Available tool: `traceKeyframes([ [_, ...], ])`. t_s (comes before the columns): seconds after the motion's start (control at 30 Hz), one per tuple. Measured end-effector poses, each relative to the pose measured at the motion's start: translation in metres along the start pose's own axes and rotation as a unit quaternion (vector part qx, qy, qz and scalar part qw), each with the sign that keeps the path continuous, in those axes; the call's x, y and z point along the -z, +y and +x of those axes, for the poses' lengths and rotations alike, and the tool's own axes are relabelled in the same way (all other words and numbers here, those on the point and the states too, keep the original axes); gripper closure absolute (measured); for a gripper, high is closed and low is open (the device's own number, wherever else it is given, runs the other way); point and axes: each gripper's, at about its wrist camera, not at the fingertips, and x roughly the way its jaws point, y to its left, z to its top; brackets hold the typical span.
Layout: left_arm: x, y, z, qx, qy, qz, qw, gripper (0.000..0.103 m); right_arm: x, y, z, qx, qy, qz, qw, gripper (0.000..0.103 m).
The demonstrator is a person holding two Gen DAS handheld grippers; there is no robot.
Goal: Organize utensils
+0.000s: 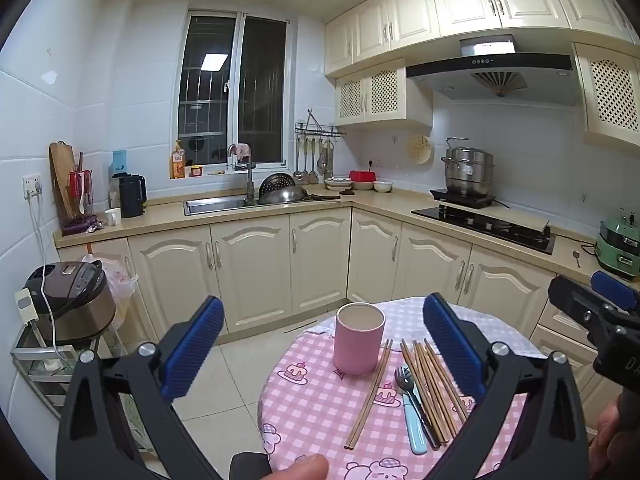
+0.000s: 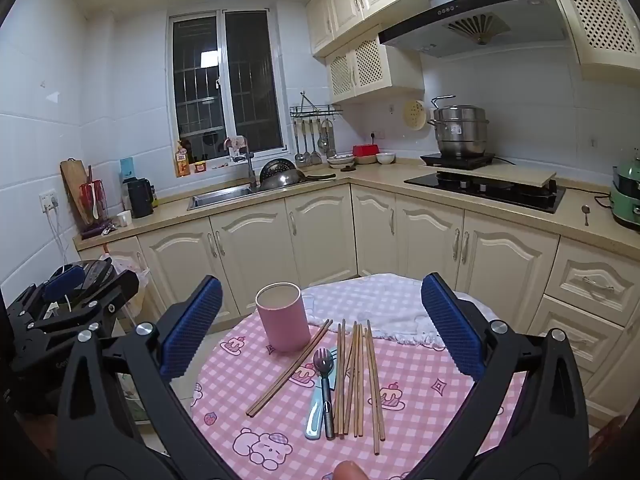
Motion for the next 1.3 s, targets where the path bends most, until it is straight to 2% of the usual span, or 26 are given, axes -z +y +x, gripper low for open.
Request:
traceKeyframes([
  [0.6,-0.009,-0.005,0.004,0.007,0.005,0.008,0.9999,0.005,-0.008,-0.008,-0.006,0.006,-0.007,-0.008,1.0,0.005],
  [1.3,0.0,-0.014,0.008,0.012,0.003,0.025,0.9996,0.005,-0.005,-0.012,-0.003,0.01,-0.005,-0.009,1.0,0.005],
])
